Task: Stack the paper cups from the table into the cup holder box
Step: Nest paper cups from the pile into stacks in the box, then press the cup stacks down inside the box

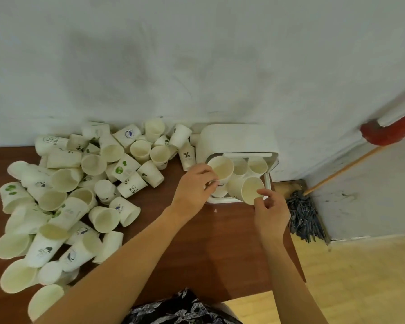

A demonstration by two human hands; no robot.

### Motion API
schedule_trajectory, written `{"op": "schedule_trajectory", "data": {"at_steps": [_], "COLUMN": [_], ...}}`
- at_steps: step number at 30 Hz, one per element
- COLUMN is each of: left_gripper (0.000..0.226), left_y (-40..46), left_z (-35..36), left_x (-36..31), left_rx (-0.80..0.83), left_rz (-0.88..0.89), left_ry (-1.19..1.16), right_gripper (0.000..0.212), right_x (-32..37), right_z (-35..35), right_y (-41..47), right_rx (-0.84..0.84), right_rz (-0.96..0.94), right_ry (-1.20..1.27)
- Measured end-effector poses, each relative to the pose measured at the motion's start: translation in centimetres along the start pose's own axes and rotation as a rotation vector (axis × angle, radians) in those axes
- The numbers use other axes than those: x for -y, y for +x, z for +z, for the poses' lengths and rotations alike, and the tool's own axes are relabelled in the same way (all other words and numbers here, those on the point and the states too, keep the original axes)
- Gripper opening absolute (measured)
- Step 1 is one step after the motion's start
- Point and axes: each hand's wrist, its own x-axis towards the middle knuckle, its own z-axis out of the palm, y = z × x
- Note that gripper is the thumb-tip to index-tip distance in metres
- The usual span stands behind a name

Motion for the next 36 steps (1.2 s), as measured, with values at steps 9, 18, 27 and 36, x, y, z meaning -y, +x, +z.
{"op": "schedule_trajectory", "data": {"at_steps": [9, 18, 27, 36], "left_gripper": [0.011, 0.022, 0.025, 0.051], "left_y": [0.8, -0.9, -1.5, 0.3], "left_z": [6.5, 7.2, 6.2, 9.6], "left_x": [-0.2, -1.6, -1.5, -1.4], "left_rx": [0.058, -0.003, -0.058, 0.133], "left_rz": [-0.167, -0.36, -0.454, -0.525], "left_ry": [0.199, 0.277, 0.26, 0.3], "right_gripper": [0.026, 0.027, 0.018, 0.023], "right_x": [-3.2, -1.7, -2.3, -5.8], "right_z": [-3.4, -1.0, 3.0, 2.3], "right_y": [5.5, 7.8, 8.8, 11.5], "right_rx": [0.08, 0.317, 0.565, 0.561], "right_rz": [-0.005, -0.174, -0.257, -0.113], "right_ry": [0.048, 0.129, -0.002, -0.234]}}
